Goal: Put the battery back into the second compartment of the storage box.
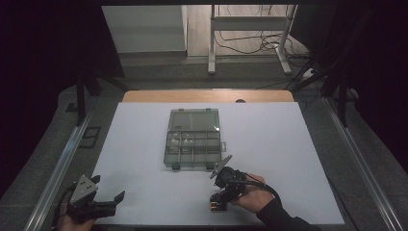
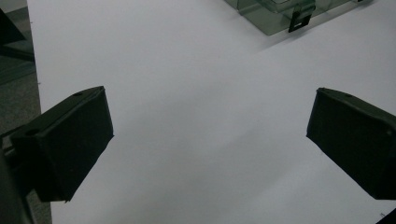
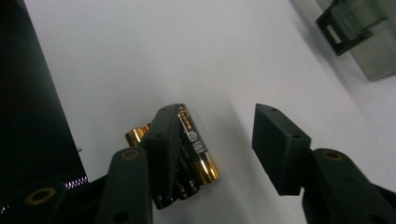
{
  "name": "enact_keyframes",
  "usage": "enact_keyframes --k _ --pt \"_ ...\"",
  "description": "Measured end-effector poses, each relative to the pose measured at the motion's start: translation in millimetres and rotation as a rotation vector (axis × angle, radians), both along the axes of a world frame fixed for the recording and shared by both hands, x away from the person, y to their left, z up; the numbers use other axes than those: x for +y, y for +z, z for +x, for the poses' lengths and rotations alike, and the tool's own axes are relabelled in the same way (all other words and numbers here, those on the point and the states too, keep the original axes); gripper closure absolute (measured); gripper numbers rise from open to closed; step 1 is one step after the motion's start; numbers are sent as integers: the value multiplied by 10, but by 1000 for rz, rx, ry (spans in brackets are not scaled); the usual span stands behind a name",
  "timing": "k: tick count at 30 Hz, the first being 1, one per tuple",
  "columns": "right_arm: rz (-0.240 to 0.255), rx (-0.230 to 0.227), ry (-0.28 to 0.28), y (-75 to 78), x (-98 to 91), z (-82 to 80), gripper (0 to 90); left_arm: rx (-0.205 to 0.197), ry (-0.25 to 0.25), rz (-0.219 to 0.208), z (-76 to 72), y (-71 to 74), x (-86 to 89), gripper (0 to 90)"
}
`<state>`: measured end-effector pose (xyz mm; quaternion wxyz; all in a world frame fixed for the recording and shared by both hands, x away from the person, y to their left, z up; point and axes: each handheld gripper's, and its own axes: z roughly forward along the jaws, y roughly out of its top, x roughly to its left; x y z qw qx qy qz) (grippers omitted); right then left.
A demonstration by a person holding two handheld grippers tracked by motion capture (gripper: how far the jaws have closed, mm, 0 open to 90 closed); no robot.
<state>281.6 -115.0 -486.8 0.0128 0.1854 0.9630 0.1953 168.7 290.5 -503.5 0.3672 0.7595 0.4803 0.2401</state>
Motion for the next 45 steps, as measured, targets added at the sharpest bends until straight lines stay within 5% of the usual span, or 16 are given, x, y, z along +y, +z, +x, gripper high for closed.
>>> enact_keyframes --k 7,12,15,23,31,45 --pt "-26 18 19 -75 26 6 592 -1 -2 3 -1 0 -3 6" --pt "-65 -29 48 -147 43 23 769 -2 -7 7 -3 1 -6 6" --pt "-63 -29 43 -143 43 19 773 -2 -8 7 -4 1 -6 6" --pt "9 -65 48 -15 4 20 773 -1 -7 6 -2 1 -6 6" --pt "91 -60 -21 108 -82 124 773 1 -6 6 0 1 -5 6" --pt "135 -74 -61 199 -67 267 773 1 -6 4 0 0 -4 6"
